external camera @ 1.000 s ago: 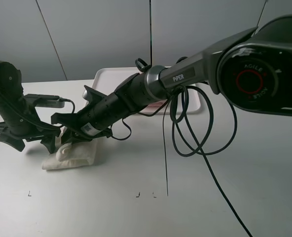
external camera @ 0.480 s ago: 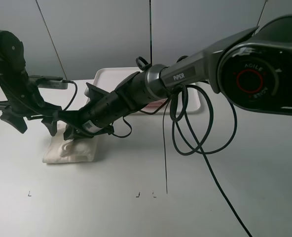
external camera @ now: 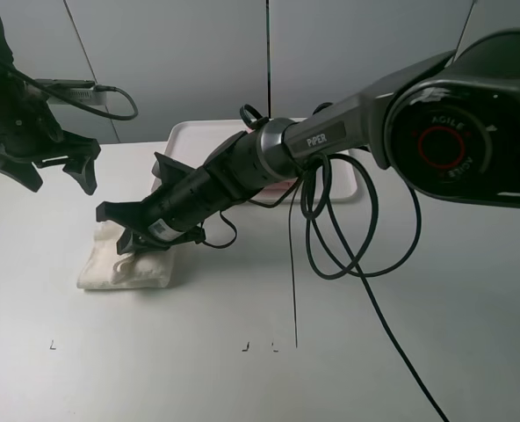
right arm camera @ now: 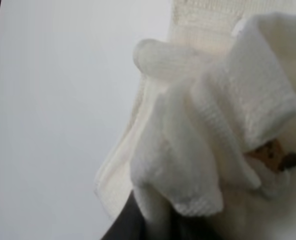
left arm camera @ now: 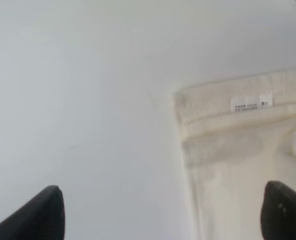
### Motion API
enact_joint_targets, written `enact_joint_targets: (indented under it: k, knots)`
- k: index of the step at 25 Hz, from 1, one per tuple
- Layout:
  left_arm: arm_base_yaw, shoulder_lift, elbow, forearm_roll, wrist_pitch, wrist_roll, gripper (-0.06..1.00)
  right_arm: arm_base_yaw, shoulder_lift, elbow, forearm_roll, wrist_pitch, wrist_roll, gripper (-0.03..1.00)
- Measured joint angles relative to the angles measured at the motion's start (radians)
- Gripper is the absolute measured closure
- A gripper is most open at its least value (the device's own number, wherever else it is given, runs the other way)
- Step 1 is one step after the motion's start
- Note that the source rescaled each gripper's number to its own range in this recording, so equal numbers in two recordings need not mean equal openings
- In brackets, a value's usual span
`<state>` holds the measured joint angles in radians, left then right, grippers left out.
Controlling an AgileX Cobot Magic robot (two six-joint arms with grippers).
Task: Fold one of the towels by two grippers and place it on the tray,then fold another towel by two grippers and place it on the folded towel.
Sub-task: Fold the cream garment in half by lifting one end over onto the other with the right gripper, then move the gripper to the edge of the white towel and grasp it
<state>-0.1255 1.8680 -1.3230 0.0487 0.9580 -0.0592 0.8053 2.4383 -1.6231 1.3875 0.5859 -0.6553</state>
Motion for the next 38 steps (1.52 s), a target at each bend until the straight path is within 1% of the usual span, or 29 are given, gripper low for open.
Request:
enact_joint_targets:
  k: [2, 3, 4, 5, 6, 7, 9, 12, 14, 17, 19, 21, 24, 26, 33, 38]
  knots:
    - [0.005, 0.0, 0.0, -0.007, 0.002, 0.005, -0.06, 0.0, 0.0, 0.0, 0.059, 0.004, -0.029, 0.62]
    - [0.005, 0.0, 0.0, -0.009, 0.002, 0.008, -0.06, 0.0, 0.0, 0.0, 0.108, 0.012, -0.051, 0.48]
    - [0.005, 0.0, 0.0, -0.013, 0.002, 0.013, -0.06, 0.0, 0.0, 0.0, 0.151, 0.03, -0.081, 0.37]
    - [0.005, 0.0, 0.0, -0.02, 0.002, 0.02, -0.06, 0.0, 0.0, 0.0, 0.205, 0.054, -0.123, 0.31]
    - [0.005, 0.0, -0.001, -0.023, -0.001, 0.025, -0.06, 0.0, 0.0, 0.0, 0.255, 0.078, -0.165, 0.28]
    - [0.005, 0.0, -0.001, -0.025, -0.003, 0.029, -0.06, 0.0, 0.0, 0.0, 0.292, 0.106, -0.196, 0.27]
    - [0.005, 0.0, -0.001, -0.027, -0.005, 0.031, -0.06, 0.0, 0.0, 0.0, 0.313, 0.137, -0.232, 0.29]
    - [0.008, 0.0, -0.001, -0.031, -0.005, 0.032, -0.06, -0.025, 0.0, 0.0, 0.258, 0.16, -0.216, 0.38]
    - [0.015, 0.0, -0.001, -0.039, -0.005, 0.035, -0.06, -0.066, 0.0, 0.002, 0.195, 0.18, -0.176, 0.39]
    - [0.023, 0.0, -0.001, -0.049, -0.005, 0.036, -0.06, -0.134, 0.0, 0.002, 0.141, 0.208, -0.138, 0.36]
    - [0.026, 0.0, -0.001, -0.049, -0.005, 0.039, -0.06, -0.17, 0.0, 0.002, 0.126, 0.225, -0.125, 0.33]
    - [0.026, 0.0, -0.001, -0.049, -0.005, 0.039, -0.06, -0.193, 0.0, 0.002, 0.082, 0.226, -0.093, 0.31]
    - [0.026, 0.0, -0.001, -0.049, -0.005, 0.04, -0.06, -0.197, 0.0, 0.002, -0.028, 0.201, -0.013, 0.31]
    - [0.026, 0.0, -0.001, -0.049, -0.005, 0.042, -0.06, -0.197, 0.0, 0.002, -0.064, 0.194, 0.009, 0.3]
    - [0.026, 0.0, -0.001, -0.049, -0.007, 0.042, -0.06, -0.191, 0.021, 0.002, -0.068, 0.175, 0.02, 0.3]
    - [0.026, 0.0, -0.001, -0.074, -0.007, 0.059, -0.06, -0.146, 0.033, 0.002, -0.034, 0.144, 0.01, 0.31]
